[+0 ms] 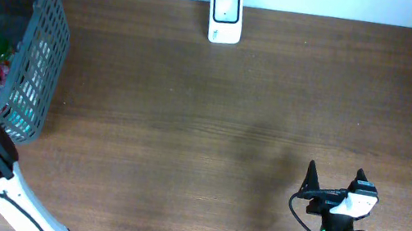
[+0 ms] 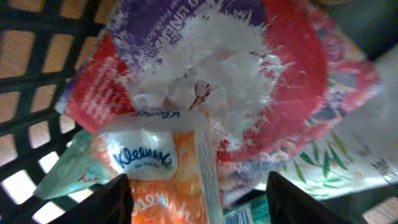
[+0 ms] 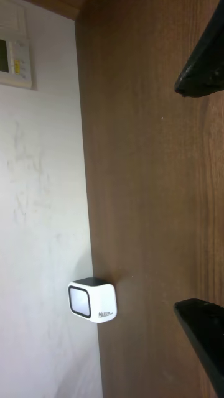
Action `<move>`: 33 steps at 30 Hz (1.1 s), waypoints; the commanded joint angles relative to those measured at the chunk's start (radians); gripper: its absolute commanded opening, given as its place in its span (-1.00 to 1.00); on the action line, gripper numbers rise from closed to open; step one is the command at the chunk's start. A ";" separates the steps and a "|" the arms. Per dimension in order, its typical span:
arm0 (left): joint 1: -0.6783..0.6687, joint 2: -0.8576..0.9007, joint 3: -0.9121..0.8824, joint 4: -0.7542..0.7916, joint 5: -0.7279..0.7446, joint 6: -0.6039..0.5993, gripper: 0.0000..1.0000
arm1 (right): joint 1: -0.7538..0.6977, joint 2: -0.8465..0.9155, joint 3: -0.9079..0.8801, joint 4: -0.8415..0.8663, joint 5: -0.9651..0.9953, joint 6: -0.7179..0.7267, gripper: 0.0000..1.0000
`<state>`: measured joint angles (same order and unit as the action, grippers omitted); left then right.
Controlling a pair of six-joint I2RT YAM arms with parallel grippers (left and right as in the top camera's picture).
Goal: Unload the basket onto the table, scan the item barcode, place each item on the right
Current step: 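Grasp the orange tissue pack with the left gripper and lift it out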
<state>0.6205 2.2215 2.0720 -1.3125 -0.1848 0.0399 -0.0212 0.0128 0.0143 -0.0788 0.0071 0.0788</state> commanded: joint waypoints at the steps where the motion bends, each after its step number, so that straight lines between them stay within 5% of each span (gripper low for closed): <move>1: 0.005 0.031 0.003 0.000 -0.019 -0.011 0.11 | -0.005 -0.006 -0.009 -0.003 0.008 0.000 0.97; 3: 0.005 0.042 0.003 -0.007 -0.019 -0.011 -0.21 | -0.005 -0.006 -0.009 -0.003 0.008 0.000 0.97; 5: 0.005 0.041 0.003 -0.010 -0.020 -0.010 -0.94 | -0.005 -0.006 -0.009 -0.003 0.008 0.000 0.97; 6: 0.005 0.041 0.007 -0.020 -0.022 -0.010 -1.00 | -0.005 -0.006 -0.009 -0.003 0.008 0.000 0.97; 11: 0.005 0.041 0.113 -0.093 0.026 -0.042 -1.00 | -0.005 -0.006 -0.009 -0.003 0.008 0.000 0.97; 18: 0.005 0.041 0.772 -0.230 0.613 -0.056 -1.00 | -0.005 -0.006 -0.009 -0.003 0.008 0.000 0.97; 22: 0.005 0.040 1.072 -0.260 0.661 -0.289 -1.00 | -0.005 -0.006 -0.009 -0.003 0.008 0.000 0.97; 24: -0.005 -0.028 1.065 -0.266 0.724 -0.539 -1.00 | -0.005 -0.006 -0.009 -0.003 0.008 0.000 0.97; 28: -0.127 -0.058 1.065 -0.280 0.953 -0.540 -1.00 | -0.005 -0.006 -0.009 -0.003 0.008 0.000 0.97; 31: -0.345 -0.056 1.056 -0.318 0.902 -0.449 -1.00 | -0.005 -0.006 -0.009 -0.003 0.008 0.000 0.97; 33: -0.484 -0.056 1.045 -0.352 0.711 -0.442 -1.00 | -0.005 -0.006 -0.009 -0.003 0.008 0.000 0.98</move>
<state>0.2840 2.1872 3.1256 -1.6352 0.6834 -0.4492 -0.0212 0.0128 0.0143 -0.0788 0.0067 0.0784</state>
